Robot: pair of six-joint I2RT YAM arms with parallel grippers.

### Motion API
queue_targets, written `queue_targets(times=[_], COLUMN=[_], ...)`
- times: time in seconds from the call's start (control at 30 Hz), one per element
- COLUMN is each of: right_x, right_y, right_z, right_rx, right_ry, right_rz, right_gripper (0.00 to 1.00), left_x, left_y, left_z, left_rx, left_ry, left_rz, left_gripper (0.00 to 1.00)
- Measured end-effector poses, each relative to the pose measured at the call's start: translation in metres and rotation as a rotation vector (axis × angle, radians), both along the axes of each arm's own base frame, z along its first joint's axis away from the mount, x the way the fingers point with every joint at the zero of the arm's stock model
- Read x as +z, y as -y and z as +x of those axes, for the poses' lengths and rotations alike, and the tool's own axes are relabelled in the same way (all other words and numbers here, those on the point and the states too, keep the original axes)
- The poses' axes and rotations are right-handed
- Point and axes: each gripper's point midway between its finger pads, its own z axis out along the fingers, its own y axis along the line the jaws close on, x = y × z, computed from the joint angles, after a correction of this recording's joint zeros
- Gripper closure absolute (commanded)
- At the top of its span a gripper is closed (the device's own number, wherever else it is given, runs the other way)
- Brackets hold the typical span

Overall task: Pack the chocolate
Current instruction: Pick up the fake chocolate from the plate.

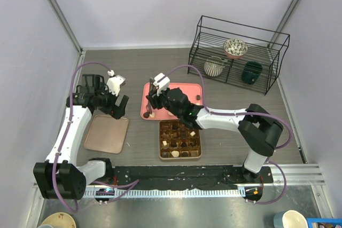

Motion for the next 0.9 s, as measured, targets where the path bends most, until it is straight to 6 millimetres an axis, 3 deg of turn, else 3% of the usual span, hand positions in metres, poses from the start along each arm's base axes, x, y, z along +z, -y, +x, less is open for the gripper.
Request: queue_targets(times=[0.33, 0.9], right_x=[-0.0095, -0.0080], right_y=[0.0058, 0.0098], right_z=[0.0064, 0.0055], right_rx=[-0.020, -0.028], right_ry=[-0.011, -0.020], right_rz=[-0.016, 0.000], right_gripper=[0.53, 0.53], left_x=[-0.0001, 0.0000], left_y=[-0.0013, -0.0006], left_z=[-0.0002, -0.0012], left_rx=[-0.010, -0.014], left_ry=[0.002, -0.001], left_rz=[0.002, -0.007], left_gripper=[0.00, 0.00])
